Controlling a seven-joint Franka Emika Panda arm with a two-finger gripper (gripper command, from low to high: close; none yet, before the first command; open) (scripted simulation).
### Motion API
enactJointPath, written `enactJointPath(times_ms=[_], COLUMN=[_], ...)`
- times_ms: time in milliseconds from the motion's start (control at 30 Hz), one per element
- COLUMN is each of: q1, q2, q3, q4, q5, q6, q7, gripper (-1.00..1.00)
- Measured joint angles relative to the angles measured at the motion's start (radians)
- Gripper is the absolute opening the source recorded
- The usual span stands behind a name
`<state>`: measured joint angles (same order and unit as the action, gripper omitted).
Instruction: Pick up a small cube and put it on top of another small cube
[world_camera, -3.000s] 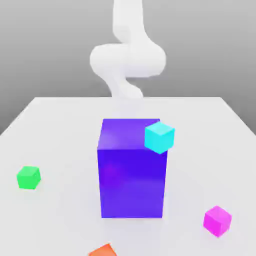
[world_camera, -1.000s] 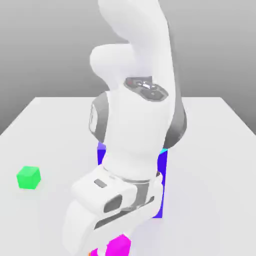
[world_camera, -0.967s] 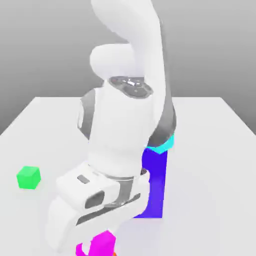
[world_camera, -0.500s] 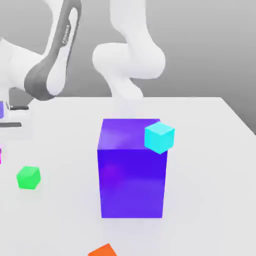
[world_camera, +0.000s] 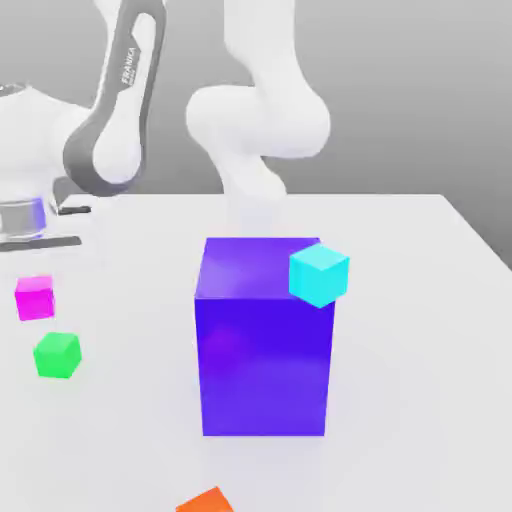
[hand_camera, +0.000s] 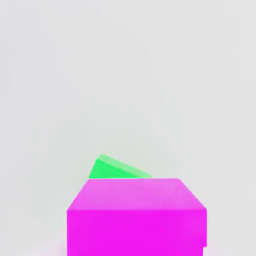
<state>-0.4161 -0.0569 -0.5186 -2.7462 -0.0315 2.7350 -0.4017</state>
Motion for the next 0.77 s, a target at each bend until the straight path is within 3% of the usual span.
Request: enactJointPath(times_ms=[767], q1=[-0.002], q2=[0.215], q3=[0.073], q4=[0.010], q5=[0.303], q6=[0.137], q7=[-0.219], gripper=[-1.00])
